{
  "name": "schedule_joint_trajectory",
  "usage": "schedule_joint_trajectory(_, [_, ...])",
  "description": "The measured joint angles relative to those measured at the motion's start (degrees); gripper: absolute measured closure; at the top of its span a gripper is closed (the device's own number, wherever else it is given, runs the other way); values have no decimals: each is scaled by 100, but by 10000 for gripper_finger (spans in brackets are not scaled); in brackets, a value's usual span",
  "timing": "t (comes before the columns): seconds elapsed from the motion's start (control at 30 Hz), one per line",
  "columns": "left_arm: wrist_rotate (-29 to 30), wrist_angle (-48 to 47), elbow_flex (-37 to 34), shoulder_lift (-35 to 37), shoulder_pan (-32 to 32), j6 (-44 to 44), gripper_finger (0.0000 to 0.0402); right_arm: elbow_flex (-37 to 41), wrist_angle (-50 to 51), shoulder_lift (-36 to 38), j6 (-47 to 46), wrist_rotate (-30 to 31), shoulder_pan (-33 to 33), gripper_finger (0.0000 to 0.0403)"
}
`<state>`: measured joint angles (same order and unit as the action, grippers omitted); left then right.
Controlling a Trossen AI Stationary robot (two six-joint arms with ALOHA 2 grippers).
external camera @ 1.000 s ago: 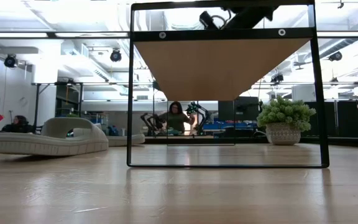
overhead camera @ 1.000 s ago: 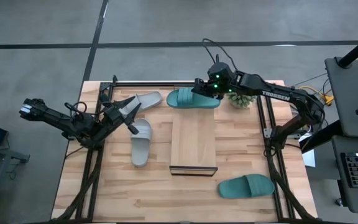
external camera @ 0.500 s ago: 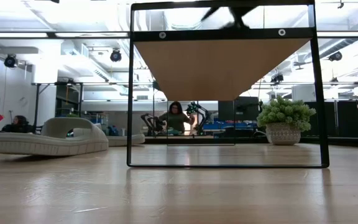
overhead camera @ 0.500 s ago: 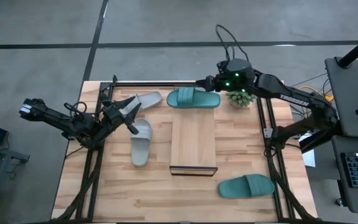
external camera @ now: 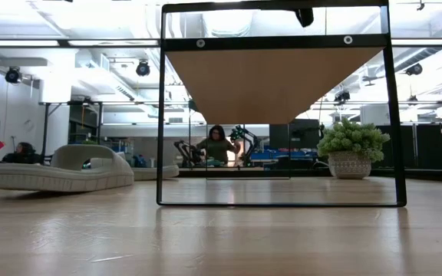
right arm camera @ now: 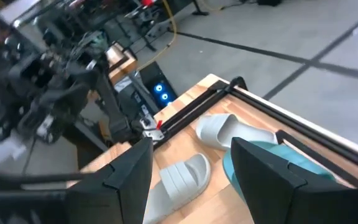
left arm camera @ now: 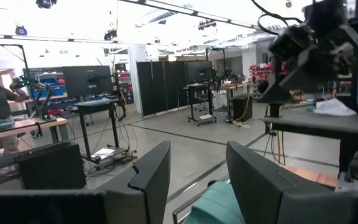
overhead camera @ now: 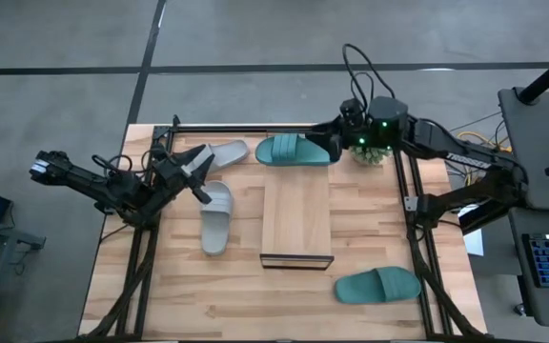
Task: Pick and place slides into the shelf
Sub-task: Put the green slide on the shelf
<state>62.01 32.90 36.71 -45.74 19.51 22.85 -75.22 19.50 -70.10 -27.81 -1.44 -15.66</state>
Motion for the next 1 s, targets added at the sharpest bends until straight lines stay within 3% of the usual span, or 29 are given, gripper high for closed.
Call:
schedule_joint_trajectory(0.5, [1,274,0,-90,0,-19,260,-8,605,32,1073,-218,214,195])
schedule_joint_trajectory(1.0, [3,527,2,-661,-2,-450,260,-125,2564,136,1180,-153,214,195])
